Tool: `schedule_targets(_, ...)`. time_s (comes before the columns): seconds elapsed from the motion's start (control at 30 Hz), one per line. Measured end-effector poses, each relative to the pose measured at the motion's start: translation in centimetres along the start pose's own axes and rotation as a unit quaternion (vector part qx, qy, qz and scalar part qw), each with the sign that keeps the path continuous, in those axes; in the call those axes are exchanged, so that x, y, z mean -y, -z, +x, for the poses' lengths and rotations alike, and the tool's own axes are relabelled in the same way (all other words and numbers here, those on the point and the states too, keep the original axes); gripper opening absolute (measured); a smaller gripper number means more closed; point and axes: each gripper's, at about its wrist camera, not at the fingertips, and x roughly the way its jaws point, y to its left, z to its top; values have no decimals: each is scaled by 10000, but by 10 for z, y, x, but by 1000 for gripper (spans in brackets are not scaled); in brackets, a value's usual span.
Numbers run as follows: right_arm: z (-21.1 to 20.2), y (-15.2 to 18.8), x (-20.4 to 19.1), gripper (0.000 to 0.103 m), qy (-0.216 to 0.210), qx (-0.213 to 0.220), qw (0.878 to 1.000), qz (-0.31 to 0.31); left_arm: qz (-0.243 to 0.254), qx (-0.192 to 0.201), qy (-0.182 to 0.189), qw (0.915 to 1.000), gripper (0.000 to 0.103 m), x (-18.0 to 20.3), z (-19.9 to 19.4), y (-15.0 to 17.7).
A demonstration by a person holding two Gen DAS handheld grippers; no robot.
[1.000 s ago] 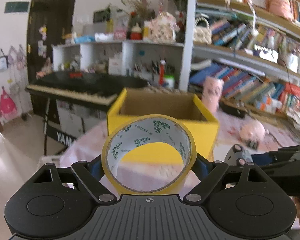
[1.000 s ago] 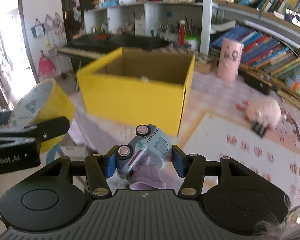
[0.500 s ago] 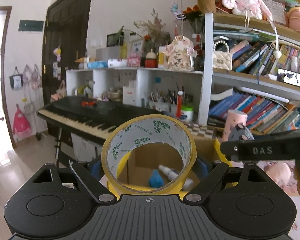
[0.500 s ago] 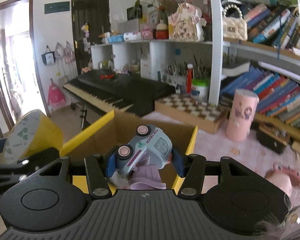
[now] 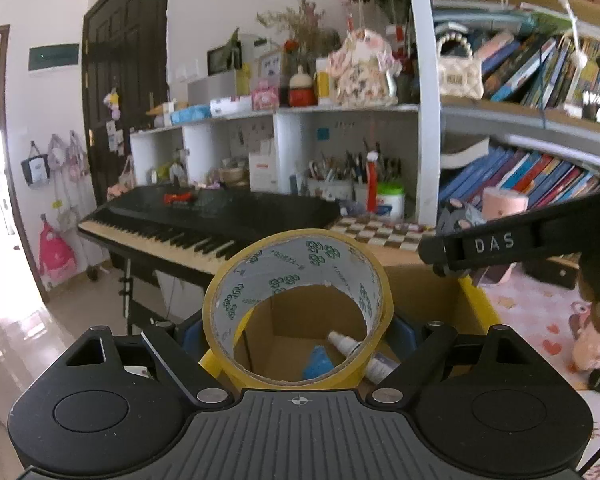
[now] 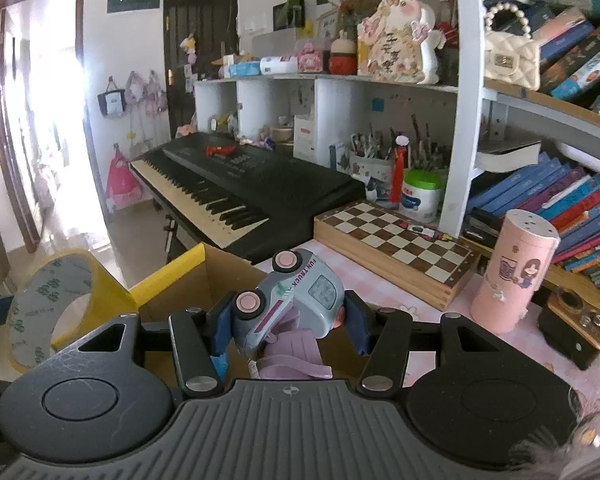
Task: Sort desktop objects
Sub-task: 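Lower the grey toy car with the right tool while the left tool lowers the tape roll into the box, then open the right tool to drop the toy car while the left tool releases the tape roll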
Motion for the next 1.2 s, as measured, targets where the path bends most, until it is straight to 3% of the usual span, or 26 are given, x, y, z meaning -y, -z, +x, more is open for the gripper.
schedule_targets(0.33, 55, 2, -4, 52, -326, -635, 9948, -728, 132, -808, 162, 9965, 87, 17, 53, 10)
schedule_targets(0.67, 96, 18, -5, 52, -645, -1527, 9723, -1650, 332, -1466, 361, 9880, 87, 33, 77, 22)
schedule_targets(0.87, 114, 26, -3, 52, -709, -1983, 9593, -1883, 348, -1649, 327, 9852, 87, 37, 85, 25)
schedule_targets(1.2, 128, 24, -4, 53, -738, -2329, 9461, -2128, 396, -1741, 217, 9837, 88, 40, 87, 24)
